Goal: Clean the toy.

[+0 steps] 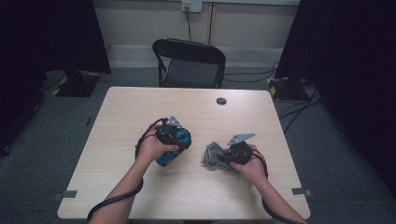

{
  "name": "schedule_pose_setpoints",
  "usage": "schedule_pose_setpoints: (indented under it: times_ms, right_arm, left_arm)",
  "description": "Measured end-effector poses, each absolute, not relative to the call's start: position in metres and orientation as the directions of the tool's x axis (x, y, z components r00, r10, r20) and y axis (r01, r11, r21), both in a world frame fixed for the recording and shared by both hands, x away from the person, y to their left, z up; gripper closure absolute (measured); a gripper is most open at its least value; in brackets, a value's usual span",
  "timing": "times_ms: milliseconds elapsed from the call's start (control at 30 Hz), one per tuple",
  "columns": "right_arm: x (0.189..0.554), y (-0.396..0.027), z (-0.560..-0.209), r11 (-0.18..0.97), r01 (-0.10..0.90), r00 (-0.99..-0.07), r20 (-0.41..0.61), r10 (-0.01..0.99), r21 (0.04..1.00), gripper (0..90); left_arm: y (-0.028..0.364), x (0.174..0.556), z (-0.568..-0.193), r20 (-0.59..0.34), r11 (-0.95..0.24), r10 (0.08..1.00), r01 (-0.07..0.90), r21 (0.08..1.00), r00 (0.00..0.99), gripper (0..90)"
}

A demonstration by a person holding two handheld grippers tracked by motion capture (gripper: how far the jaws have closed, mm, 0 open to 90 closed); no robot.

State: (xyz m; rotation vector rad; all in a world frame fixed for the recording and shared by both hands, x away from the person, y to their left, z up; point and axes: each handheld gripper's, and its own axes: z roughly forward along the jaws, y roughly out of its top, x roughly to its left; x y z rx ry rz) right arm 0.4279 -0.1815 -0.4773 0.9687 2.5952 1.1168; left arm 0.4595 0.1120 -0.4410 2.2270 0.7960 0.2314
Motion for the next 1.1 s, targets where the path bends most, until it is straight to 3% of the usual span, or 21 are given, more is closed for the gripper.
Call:
schedule_pose_setpoints:
  times_ms: [200,500,633,833,1100]
  right_arm:
    - [0.457,-0.187,-0.442,0.381,0.549,-0.699,0.159,0.697,0.744,82.0]
    - [0.479,-0.165,-0.424,0.341,0.551,-0.651,0.137,0.747,0.762,82.0]
    - [0.482,-0.153,-0.422,0.345,0.547,-0.655,0.133,0.744,0.763,82.1]
    - [0.477,-0.132,-0.423,0.386,0.533,-0.708,0.148,0.69,0.753,82.3]
    - [0.473,-0.135,-0.426,0.411,0.533,-0.729,0.155,0.666,0.739,82.7]
  left_arm:
    - [0.1,0.452,-0.438,-0.089,-0.533,0.573,0.453,0.715,0.815,25.5]
    - [0.078,0.443,-0.438,-0.092,-0.559,0.514,0.414,0.718,0.853,25.5]
    - [0.069,0.441,-0.436,-0.096,-0.562,0.492,0.4,0.724,0.865,25.5]
    - [0.073,0.449,-0.439,-0.082,-0.561,0.532,0.423,0.712,0.843,25.5]
    - [0.085,0.453,-0.439,-0.08,-0.55,0.561,0.444,0.707,0.824,25.5]
